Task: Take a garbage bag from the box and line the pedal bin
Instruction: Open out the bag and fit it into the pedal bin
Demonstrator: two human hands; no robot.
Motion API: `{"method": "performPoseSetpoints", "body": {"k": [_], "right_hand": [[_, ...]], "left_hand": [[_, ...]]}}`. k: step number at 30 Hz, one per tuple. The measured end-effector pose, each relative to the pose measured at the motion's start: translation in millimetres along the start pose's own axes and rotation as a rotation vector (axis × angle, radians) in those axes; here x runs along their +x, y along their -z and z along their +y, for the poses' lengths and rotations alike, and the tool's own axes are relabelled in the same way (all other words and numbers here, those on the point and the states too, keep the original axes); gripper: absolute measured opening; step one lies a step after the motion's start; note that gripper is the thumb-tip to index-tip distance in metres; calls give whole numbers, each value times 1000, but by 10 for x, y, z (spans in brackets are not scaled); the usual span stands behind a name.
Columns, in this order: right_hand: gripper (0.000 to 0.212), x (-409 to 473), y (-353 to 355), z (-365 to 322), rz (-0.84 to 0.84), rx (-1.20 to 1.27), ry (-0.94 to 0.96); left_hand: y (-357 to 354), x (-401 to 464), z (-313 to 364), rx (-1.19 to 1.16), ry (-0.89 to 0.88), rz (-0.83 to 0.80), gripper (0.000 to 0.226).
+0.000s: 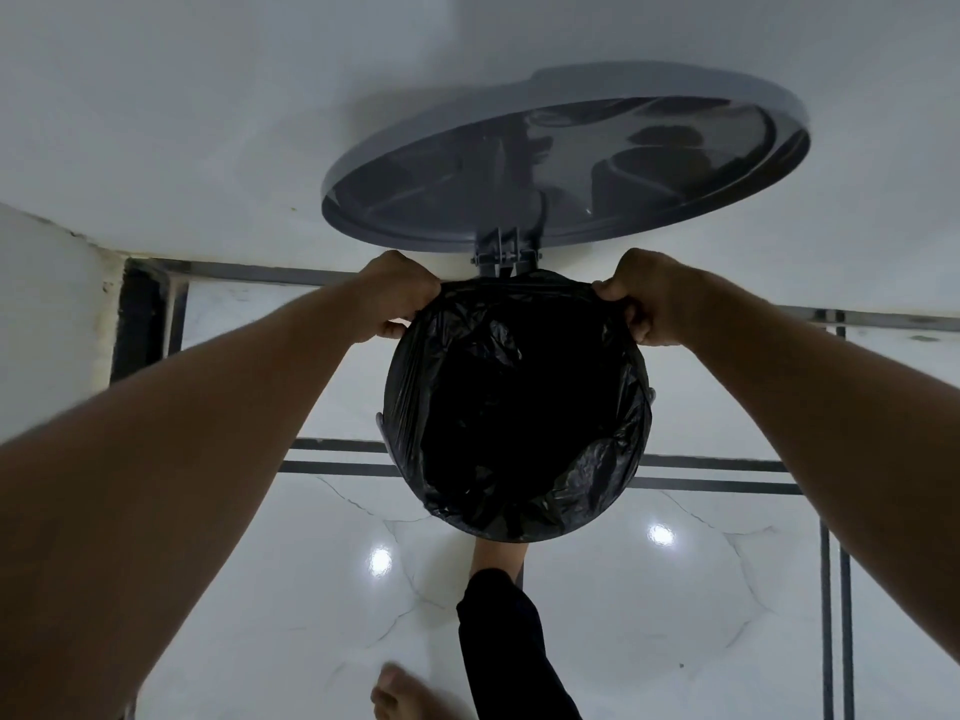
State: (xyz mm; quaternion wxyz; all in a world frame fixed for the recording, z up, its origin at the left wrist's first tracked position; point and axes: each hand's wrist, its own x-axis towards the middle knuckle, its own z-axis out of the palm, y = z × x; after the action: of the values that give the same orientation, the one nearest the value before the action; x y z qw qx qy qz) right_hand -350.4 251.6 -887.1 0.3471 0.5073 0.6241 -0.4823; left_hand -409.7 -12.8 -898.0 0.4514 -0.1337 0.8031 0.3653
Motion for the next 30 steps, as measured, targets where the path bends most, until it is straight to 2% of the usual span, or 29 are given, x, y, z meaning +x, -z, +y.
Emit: {"method": "performPoseSetpoints", "body": {"k": [4,9,12,15,18,20,23,25,28,30], "right_hand": [[15,29,20,-59,-42,-43,-70],[15,108,6,-64,-25,-23,-98],[18,97,-12,-31,-24,-3,-18],[24,59,-48,-3,43,-109,109],[16,35,-59,-33,146,-160,156],[15,19,-72,-59,154,-139,193],[28,-23,-93,-84,94,-175,253],[32,-48,-86,-112,37,-190,249],[25,-54,-61,-135,-20,-229,242],[10,-45,-52,-124,-17,-216,260]], "left_hand": [[73,70,-44,7,-13,-115,9],[31,125,-25,4,-21,-134,15],[26,88,-47,-34,-62,-147,17],[34,67,-123,-165,-72,-119,23],[23,49,-171,-253,-100,-87,24],[-26,39,-150,-268,-107,-30,28],[-95,56,-83,-348,-8,18,34],[-116,70,-24,-364,52,-6,38],[-129,45,73,-383,112,-84,30],[-131,57,111,-407,137,-121,32]]}}
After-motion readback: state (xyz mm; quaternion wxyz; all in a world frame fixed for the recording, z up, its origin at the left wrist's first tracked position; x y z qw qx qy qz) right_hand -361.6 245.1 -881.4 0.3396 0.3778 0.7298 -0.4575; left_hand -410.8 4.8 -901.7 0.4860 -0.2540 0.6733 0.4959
